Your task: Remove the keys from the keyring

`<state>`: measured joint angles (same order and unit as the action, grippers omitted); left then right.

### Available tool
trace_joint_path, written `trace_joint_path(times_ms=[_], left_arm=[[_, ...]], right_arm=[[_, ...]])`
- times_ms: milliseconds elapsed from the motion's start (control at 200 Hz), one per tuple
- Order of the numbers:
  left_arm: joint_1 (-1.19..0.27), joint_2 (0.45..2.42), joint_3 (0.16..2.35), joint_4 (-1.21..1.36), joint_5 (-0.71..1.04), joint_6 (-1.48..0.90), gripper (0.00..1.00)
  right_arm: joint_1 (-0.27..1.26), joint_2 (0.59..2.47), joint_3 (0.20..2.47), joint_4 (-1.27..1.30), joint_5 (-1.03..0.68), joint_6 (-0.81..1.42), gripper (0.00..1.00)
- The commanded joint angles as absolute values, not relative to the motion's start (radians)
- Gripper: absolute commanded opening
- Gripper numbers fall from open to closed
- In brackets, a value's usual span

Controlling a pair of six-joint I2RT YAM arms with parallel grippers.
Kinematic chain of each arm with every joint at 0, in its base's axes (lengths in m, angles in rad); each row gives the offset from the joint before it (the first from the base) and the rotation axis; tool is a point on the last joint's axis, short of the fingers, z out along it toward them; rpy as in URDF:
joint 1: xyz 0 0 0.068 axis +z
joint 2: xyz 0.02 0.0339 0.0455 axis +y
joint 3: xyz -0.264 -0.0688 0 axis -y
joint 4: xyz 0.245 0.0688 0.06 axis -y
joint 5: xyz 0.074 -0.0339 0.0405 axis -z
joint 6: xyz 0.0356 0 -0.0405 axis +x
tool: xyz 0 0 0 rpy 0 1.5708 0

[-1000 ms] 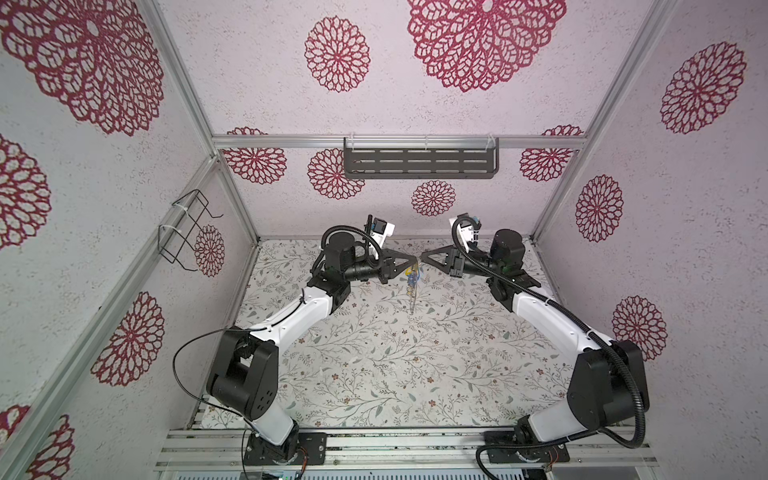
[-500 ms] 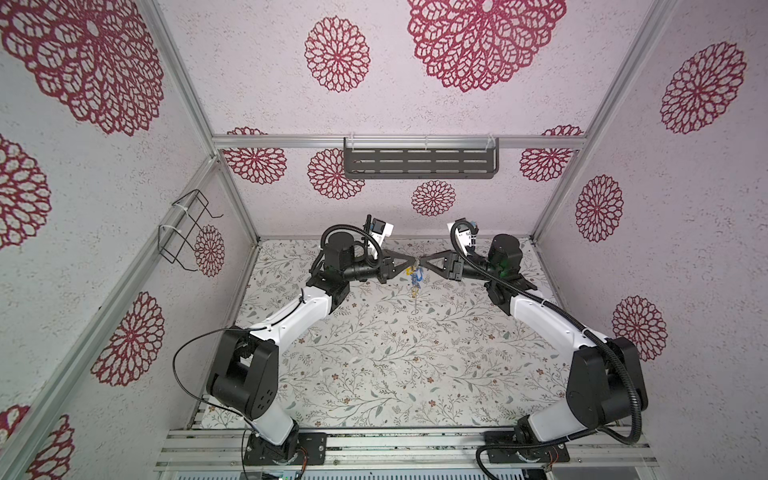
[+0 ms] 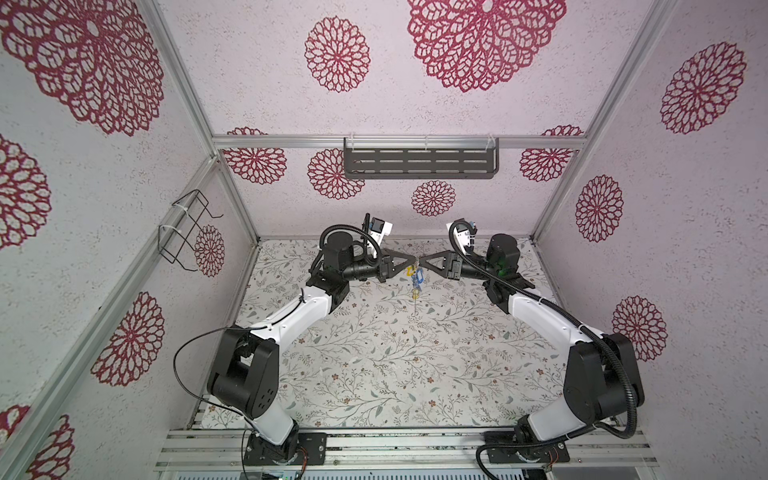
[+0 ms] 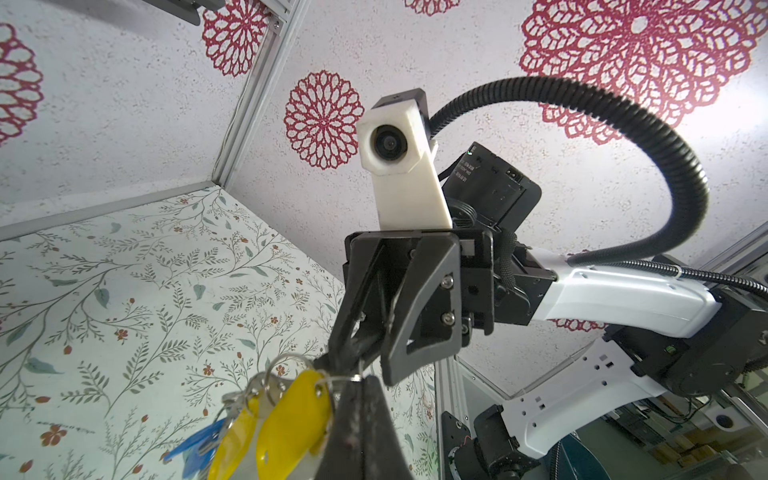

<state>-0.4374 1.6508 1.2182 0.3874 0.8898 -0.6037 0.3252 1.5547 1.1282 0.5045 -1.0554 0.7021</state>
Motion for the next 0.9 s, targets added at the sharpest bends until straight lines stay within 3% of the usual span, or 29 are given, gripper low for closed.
trace_joint_path(times_ms=[0, 440, 540, 771, 811, 896], left_arm=[[-0.433, 1.657, 1.235, 0.439, 0.909, -0.610, 0.00], [-0.433, 1.662, 1.230, 0.436, 0.917, -0.611, 0.00], [-0.433, 1.663, 1.231, 0.432, 0.917, -0.610, 0.00], [-0.427, 1.689, 1.265, 0.317, 0.920, -0.544, 0.00], [-0.425, 1.695, 1.284, 0.249, 0.903, -0.499, 0.13], [-0.426, 1.699, 1.338, 0.050, 0.820, -0.353, 0.31]], right_arm=[[0.343, 1.559, 1.173, 0.565, -1.085, 0.709, 0.23], [0.353, 1.563, 1.175, 0.616, -1.095, 0.749, 0.09], [0.359, 1.563, 1.172, 0.618, -1.097, 0.752, 0.00], [0.368, 1.547, 1.103, 0.588, -1.061, 0.749, 0.00], [0.368, 1.543, 1.087, 0.572, -1.053, 0.746, 0.00], [0.367, 1.531, 1.043, 0.586, -1.051, 0.754, 0.00]])
